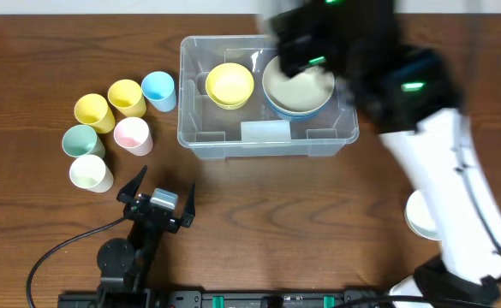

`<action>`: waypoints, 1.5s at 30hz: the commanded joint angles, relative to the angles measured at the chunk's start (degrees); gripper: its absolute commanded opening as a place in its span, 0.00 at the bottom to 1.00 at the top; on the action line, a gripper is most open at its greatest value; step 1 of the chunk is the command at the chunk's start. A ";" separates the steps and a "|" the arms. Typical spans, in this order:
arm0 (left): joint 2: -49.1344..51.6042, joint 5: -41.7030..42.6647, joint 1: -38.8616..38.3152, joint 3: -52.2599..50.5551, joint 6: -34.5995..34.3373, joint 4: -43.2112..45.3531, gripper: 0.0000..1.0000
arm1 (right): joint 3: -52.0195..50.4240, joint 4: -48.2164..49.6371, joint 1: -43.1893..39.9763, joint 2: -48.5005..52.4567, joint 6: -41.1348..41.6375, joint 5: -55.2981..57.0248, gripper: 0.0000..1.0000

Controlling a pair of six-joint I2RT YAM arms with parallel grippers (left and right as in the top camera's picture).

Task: Pack container
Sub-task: 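Carry the white bowl over the container and lower it into the yellow bowl, then release the white bowl and withdraw the right gripper to the right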

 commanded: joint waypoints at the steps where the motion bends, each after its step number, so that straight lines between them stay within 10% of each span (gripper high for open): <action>1: -0.33 0.57 0.31 -1.22 -0.50 -1.70 0.98 | -0.22 1.36 5.81 7.41 -3.56 8.24 0.01; 14: -0.33 0.57 0.31 -1.22 -0.50 -1.73 0.98 | -0.22 7.82 9.53 27.23 -6.56 14.60 0.01; 39: -0.33 0.57 0.31 -1.22 -0.50 -1.73 0.98 | -0.22 17.09 5.51 34.29 -7.74 10.49 0.01; 45: -0.33 0.57 0.31 -1.22 -0.50 -1.70 0.98 | -0.22 15.54 5.62 34.36 -7.61 10.51 0.21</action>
